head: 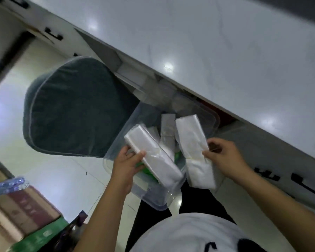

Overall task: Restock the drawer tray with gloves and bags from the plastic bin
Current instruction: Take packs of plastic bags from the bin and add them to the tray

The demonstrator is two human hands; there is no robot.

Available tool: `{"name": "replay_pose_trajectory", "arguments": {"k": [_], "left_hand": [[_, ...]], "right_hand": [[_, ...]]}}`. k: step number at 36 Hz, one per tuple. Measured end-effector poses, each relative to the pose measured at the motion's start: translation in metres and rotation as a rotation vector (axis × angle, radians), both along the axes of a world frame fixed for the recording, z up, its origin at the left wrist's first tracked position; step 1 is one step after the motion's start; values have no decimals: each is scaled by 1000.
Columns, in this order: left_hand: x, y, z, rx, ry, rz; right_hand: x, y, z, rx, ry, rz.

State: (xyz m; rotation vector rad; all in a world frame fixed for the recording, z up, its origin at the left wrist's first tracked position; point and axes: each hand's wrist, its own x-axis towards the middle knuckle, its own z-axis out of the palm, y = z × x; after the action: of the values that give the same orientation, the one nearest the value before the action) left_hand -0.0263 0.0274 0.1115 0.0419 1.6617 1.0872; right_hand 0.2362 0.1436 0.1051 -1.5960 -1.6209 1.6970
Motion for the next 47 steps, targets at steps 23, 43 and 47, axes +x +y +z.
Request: {"name": "replay_pose_trajectory", "arguments": {"k": [23, 43, 47], "left_hand": [[0, -99, 131, 394, 18, -98], [100, -105, 117, 556, -249, -392], [140, -96, 127, 567, -256, -475]], "right_hand": [[-77, -92, 129, -7, 259, 380], [58, -235, 159, -134, 86, -96], [95, -242, 155, -165, 92, -217]]}}
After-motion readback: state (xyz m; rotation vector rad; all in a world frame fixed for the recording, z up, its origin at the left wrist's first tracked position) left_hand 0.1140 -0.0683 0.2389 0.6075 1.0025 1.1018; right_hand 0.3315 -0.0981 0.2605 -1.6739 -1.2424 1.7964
